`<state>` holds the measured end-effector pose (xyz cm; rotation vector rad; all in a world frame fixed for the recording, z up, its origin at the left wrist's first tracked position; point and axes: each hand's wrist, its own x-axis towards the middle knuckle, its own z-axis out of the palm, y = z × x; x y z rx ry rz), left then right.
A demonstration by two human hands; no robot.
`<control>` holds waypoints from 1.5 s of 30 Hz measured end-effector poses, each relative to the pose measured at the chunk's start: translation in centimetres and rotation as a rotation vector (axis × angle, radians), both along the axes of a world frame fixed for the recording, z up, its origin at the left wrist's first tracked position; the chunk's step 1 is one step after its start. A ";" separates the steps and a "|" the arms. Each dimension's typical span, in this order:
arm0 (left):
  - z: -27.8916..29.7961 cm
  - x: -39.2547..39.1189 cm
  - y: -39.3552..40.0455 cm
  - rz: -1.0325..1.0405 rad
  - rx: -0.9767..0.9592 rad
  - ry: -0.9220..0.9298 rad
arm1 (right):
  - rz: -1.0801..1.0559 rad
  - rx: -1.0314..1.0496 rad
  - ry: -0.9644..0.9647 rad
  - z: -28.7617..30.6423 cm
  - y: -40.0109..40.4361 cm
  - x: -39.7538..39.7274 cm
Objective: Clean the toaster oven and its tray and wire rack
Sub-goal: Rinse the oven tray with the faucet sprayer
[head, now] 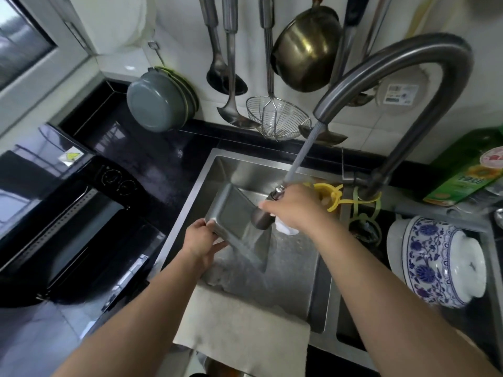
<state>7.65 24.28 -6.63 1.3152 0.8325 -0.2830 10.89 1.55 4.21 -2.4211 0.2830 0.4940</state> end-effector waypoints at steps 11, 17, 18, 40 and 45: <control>1.3 -3.6 -0.8 -0.081 -0.022 0.034 | -0.200 -0.031 -0.221 -0.8 -0.1 3.2; 4.3 -4.1 1.3 0.042 0.027 -0.001 | -0.059 0.000 -0.232 -2.5 -3.9 0.5; 4.9 -4.0 1.6 0.055 0.032 -0.009 | -0.053 0.039 -0.216 -2.8 -4.2 -0.1; 10.6 -5.8 1.3 -0.004 0.041 -0.096 | 0.229 0.261 -0.069 -2.7 -6.0 1.0; 9.8 -5.8 1.4 -0.014 0.052 -0.094 | 0.234 0.295 -0.077 -2.8 -5.6 1.2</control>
